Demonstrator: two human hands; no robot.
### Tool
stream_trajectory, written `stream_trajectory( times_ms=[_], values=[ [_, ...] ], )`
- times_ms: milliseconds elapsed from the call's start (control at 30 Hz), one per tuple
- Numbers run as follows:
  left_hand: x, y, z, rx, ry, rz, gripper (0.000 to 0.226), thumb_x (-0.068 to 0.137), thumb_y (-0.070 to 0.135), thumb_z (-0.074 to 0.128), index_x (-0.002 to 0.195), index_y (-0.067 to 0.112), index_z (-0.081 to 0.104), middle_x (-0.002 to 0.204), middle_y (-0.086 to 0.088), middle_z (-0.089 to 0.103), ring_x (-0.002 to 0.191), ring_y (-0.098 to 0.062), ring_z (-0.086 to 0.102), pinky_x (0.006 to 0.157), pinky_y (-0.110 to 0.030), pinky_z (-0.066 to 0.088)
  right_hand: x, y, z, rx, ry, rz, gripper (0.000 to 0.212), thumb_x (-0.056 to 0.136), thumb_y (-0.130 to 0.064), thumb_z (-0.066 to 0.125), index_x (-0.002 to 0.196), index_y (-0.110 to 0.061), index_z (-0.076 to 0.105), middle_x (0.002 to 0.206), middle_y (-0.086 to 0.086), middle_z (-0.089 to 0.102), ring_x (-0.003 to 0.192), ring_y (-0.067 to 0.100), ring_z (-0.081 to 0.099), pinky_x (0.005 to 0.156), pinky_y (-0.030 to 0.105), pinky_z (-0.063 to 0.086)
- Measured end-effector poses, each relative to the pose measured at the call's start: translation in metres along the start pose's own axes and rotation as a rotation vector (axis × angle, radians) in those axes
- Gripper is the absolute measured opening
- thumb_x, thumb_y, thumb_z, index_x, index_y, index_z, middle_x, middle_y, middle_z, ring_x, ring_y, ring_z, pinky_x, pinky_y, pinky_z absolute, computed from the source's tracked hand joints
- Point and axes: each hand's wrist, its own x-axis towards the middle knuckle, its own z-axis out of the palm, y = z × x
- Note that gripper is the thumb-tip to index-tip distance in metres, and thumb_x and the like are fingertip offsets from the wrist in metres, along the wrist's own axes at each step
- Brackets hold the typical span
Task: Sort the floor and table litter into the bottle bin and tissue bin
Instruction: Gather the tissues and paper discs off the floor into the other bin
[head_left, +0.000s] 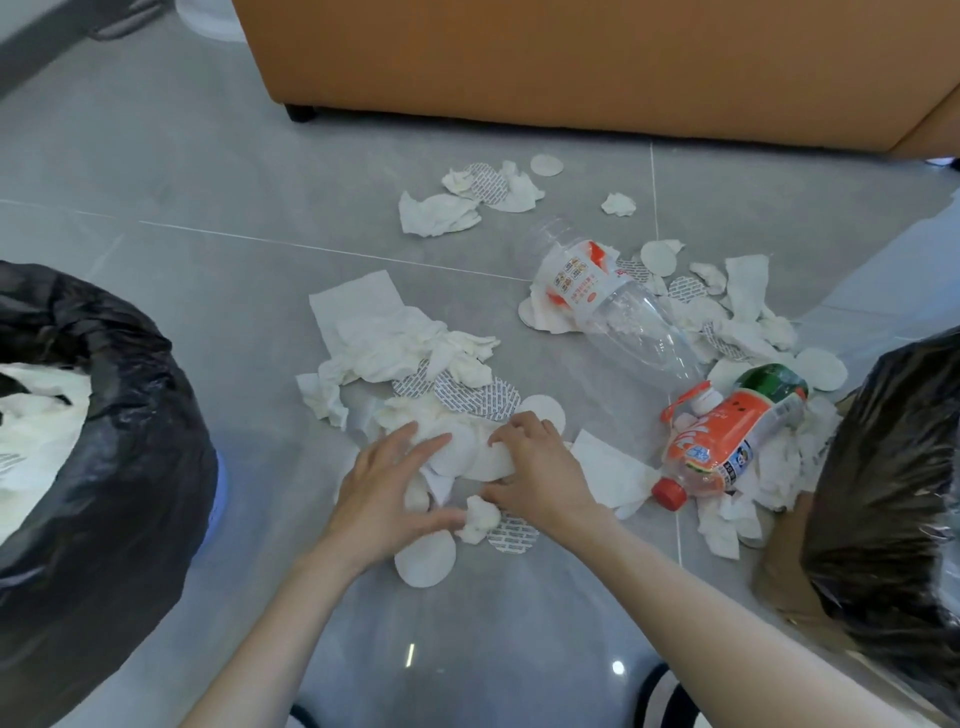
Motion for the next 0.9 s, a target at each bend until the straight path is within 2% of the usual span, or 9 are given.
stream_trajectory(
  times_ms=[67, 133, 300, 400, 500, 633, 733, 800, 900],
  values=[
    [-0.008, -0.004, 0.001, 0.119, -0.116, 0.033, 0.107, 0.047, 0.074, 0.065, 0.14, 0.056, 0.017, 0.156, 0.016, -0.002, 0.143, -0.017, 0.001, 0.115, -0.038, 0.014, -0.001, 0.003, 0.001, 0.027, 0.026, -0.005, 0.037, 0.079, -0.021, 0.07, 0.114, -0.015, 0.06, 0.121, 0.001, 0.05, 0.111, 0.022, 0.048, 0.078, 0.033, 0.047],
    [-0.012, -0.007, 0.004, 0.185, -0.136, 0.043, 0.11, 0.053, 0.057, 0.078, 0.142, 0.055, 0.014, 0.156, 0.017, -0.008, 0.143, -0.017, -0.005, 0.116, -0.038, 0.01, 0.0, 0.006, 0.002, 0.051, 0.047, -0.008, 0.025, 0.081, -0.011, 0.064, 0.106, -0.012, 0.065, 0.115, 0.003, 0.054, 0.104, 0.025, 0.052, 0.075, 0.035, 0.047],
    [-0.013, -0.006, 0.005, 0.164, -0.059, 0.074, 0.101, 0.056, 0.045, 0.084, 0.141, 0.049, 0.028, 0.155, 0.015, 0.007, 0.137, -0.016, 0.013, 0.112, -0.032, 0.021, -0.001, 0.005, -0.013, 0.173, 0.102, 0.056, 0.01, 0.081, -0.008, 0.055, 0.085, -0.001, 0.062, 0.088, 0.009, 0.059, 0.082, 0.029, 0.058, 0.061, 0.034, 0.039],
    [-0.013, -0.007, 0.007, 0.138, -0.032, 0.081, 0.099, 0.054, 0.044, 0.085, 0.138, 0.048, 0.033, 0.154, 0.014, 0.012, 0.136, -0.016, 0.016, 0.111, -0.032, 0.021, -0.01, -0.002, -0.028, 0.355, 0.218, 0.103, 0.012, 0.083, -0.01, 0.053, 0.072, -0.005, 0.053, 0.067, 0.002, 0.055, 0.06, 0.016, 0.048, 0.049, 0.021, 0.032],
    [-0.012, -0.005, 0.007, 0.158, -0.014, 0.08, 0.101, 0.054, 0.044, 0.085, 0.139, 0.049, 0.031, 0.153, 0.013, 0.014, 0.135, -0.017, 0.018, 0.109, -0.034, 0.023, -0.021, -0.012, -0.039, 0.348, 0.205, 0.04, 0.028, 0.083, -0.007, 0.054, 0.061, -0.016, 0.04, 0.058, -0.005, 0.046, 0.051, 0.007, 0.038, 0.049, 0.015, 0.034],
    [-0.014, -0.003, 0.008, 0.176, 0.004, 0.043, 0.108, 0.055, 0.045, 0.084, 0.142, 0.049, 0.02, 0.151, 0.011, 0.015, 0.136, -0.018, 0.02, 0.107, -0.035, 0.026, -0.027, -0.014, -0.046, 0.453, 0.222, 0.057, 0.022, 0.087, -0.011, 0.055, 0.069, -0.017, 0.045, 0.071, -0.001, 0.052, 0.062, 0.011, 0.049, 0.051, 0.014, 0.035],
    [-0.015, -0.001, 0.009, 0.131, 0.035, 0.015, 0.106, 0.057, 0.041, 0.084, 0.143, 0.046, 0.022, 0.15, 0.01, 0.018, 0.137, -0.017, 0.02, 0.107, -0.036, 0.026, -0.031, -0.012, -0.049, 0.592, 0.308, 0.091, 0.005, 0.089, -0.016, 0.056, 0.088, -0.019, 0.052, 0.1, -0.003, 0.056, 0.088, 0.019, 0.059, 0.073, 0.028, 0.045],
    [-0.015, 0.0, 0.012, 0.025, 0.091, -0.013, 0.104, 0.059, 0.033, 0.085, 0.144, 0.042, 0.025, 0.147, 0.009, 0.023, 0.134, -0.017, 0.024, 0.107, -0.036, 0.029, -0.036, -0.012, -0.049, 0.649, 0.355, 0.107, 0.006, 0.088, -0.014, 0.055, 0.09, -0.019, 0.051, 0.096, -0.005, 0.059, 0.085, 0.017, 0.057, 0.072, 0.033, 0.046],
    [-0.016, -0.002, 0.019, -0.199, 0.232, -0.037, 0.103, 0.062, 0.016, 0.084, 0.144, 0.039, 0.026, 0.134, 0.013, 0.033, 0.121, -0.013, 0.033, 0.097, -0.04, 0.044, -0.043, -0.013, -0.043, 0.588, 0.361, 0.096, 0.013, 0.086, -0.003, 0.048, 0.088, -0.013, 0.04, 0.072, -0.004, 0.05, 0.067, 0.015, 0.046, 0.058, 0.032, 0.034]
  ],
)
